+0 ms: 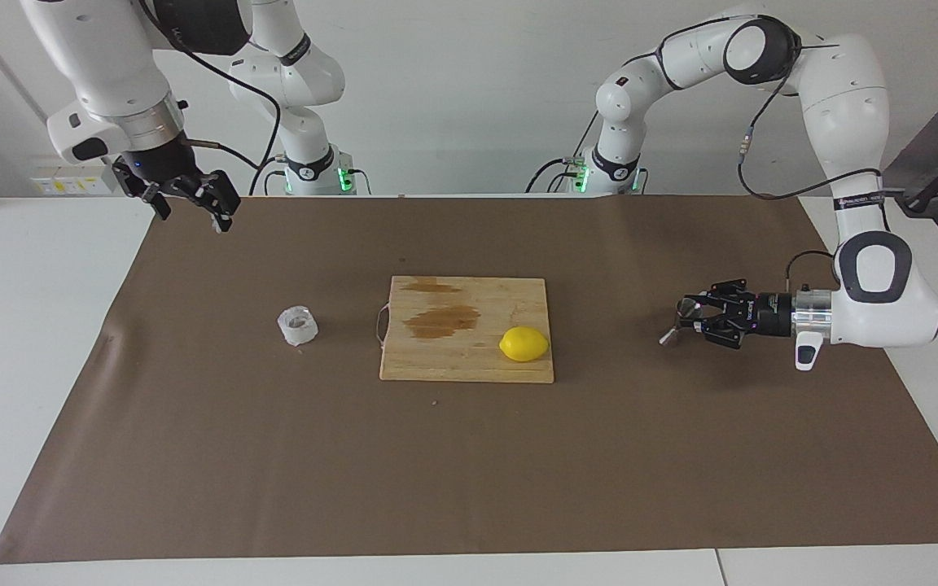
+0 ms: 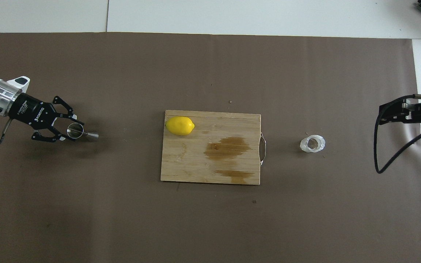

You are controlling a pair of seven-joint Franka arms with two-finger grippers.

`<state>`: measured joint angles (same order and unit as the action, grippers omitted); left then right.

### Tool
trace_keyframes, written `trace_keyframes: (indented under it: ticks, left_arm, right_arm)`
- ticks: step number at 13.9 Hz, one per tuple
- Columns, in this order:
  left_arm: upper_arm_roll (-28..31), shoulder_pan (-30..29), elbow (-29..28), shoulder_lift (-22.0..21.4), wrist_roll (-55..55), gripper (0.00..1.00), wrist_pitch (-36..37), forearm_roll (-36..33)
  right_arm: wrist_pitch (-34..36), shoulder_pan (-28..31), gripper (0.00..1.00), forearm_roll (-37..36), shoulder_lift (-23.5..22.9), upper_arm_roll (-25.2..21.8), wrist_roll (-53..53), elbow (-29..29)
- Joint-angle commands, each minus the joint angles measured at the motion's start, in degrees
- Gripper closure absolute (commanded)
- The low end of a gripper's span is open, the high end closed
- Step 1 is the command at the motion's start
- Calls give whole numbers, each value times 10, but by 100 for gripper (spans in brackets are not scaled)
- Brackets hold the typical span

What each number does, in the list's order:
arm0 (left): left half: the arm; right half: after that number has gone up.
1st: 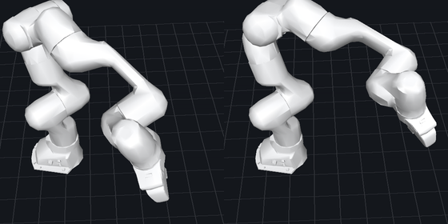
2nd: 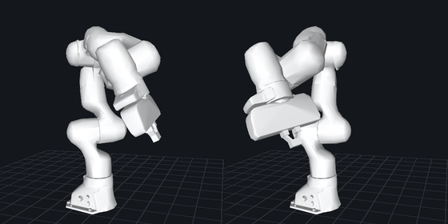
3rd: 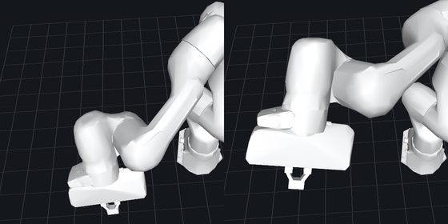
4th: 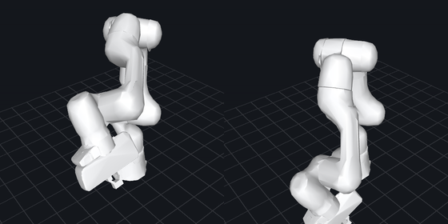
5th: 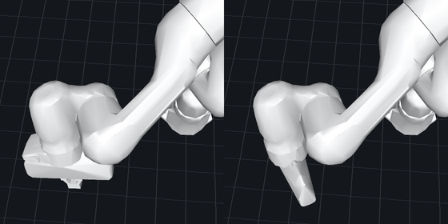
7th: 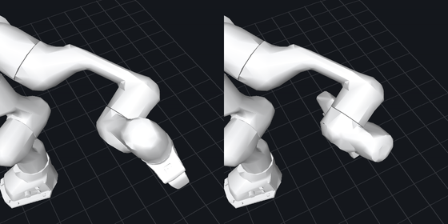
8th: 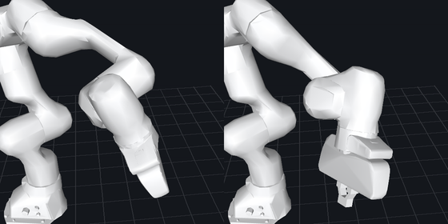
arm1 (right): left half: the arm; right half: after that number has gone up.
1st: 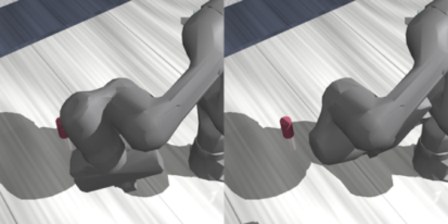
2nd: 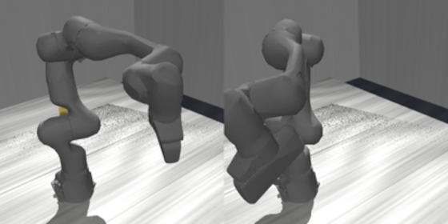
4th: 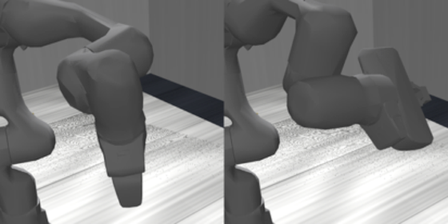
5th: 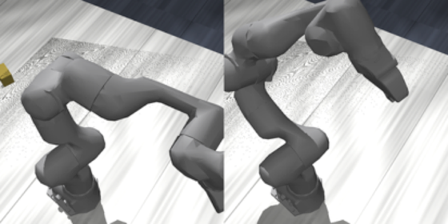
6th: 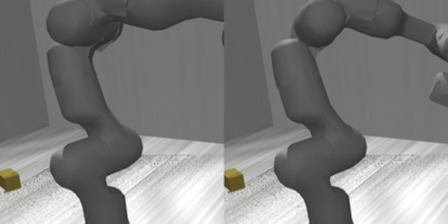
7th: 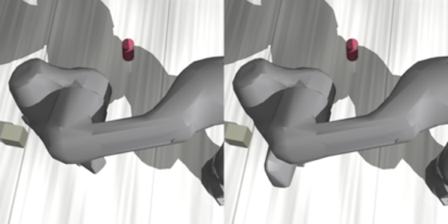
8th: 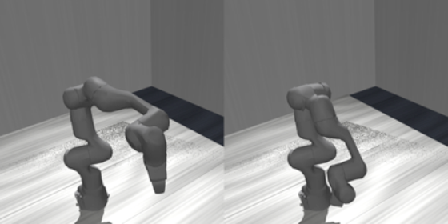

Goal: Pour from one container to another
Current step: 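Lift the metal cup with the left gripper and carry it over the board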

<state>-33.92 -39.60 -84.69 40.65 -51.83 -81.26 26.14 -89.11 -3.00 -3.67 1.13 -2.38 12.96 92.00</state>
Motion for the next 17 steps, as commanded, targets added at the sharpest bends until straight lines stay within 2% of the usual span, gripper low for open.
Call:
trace_keyframes:
  ticks: [1, 4, 6, 8, 12, 17]
  left_arm:
    - [-18, -4, 1, 1, -7, 100, -7, -2]
    - [-18, 16, 1, -6, -33, 100, -7, 43]
    - [-18, 38, -6, -36, -48, 100, -7, 93]
    - [-17, 61, -18, -59, -46, 100, -13, 116]
    - [-14, 112, -71, -105, -55, 100, -70, 177]
    - [-14, 182, -119, -140, -92, 100, -182, 260]
  right_arm:
    - [-6, 5, 0, 7, 6, 1, -14, 7]
    - [-6, 5, 0, 7, 6, 1, -14, 7]
    - [-6, 5, 0, 7, 6, 1, -14, 7]
    - [-6, 5, 0, 7, 6, 1, -14, 7]
    - [-6, 5, 0, 8, 6, 1, -14, 7]
    - [-6, 5, 0, 8, 6, 1, -14, 7]
